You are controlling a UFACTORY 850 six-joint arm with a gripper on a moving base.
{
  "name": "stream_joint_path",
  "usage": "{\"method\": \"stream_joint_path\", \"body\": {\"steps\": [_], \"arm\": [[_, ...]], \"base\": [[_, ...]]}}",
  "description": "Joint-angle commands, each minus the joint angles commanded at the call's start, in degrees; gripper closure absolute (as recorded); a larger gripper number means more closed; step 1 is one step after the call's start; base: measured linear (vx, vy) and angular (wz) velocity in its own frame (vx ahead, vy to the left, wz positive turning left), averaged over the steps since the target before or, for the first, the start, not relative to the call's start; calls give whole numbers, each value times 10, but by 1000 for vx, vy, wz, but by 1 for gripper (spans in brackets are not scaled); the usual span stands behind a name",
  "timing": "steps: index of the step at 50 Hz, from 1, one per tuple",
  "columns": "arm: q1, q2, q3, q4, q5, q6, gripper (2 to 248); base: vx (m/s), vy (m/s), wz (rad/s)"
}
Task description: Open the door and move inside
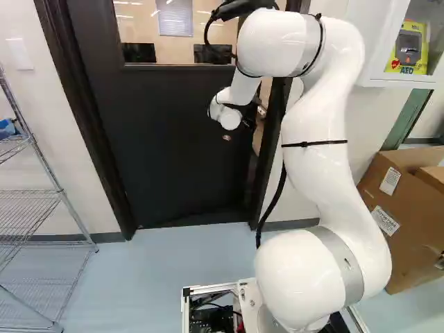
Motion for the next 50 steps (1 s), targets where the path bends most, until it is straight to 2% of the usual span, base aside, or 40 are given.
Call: {"method": "stream_joint_path", "body": {"steps": [17, 22, 34, 50], "arm": [[1, -45, -61, 0, 0, 0, 3], [3, -50, -68, -1, 0, 0, 3], [8, -28, -38, -27, 0, 0, 3], [14, 14, 19, -115, 0, 0, 3]], "base": [[0, 0, 0], [0, 0, 0], [0, 0, 0], [0, 0, 0]]}}
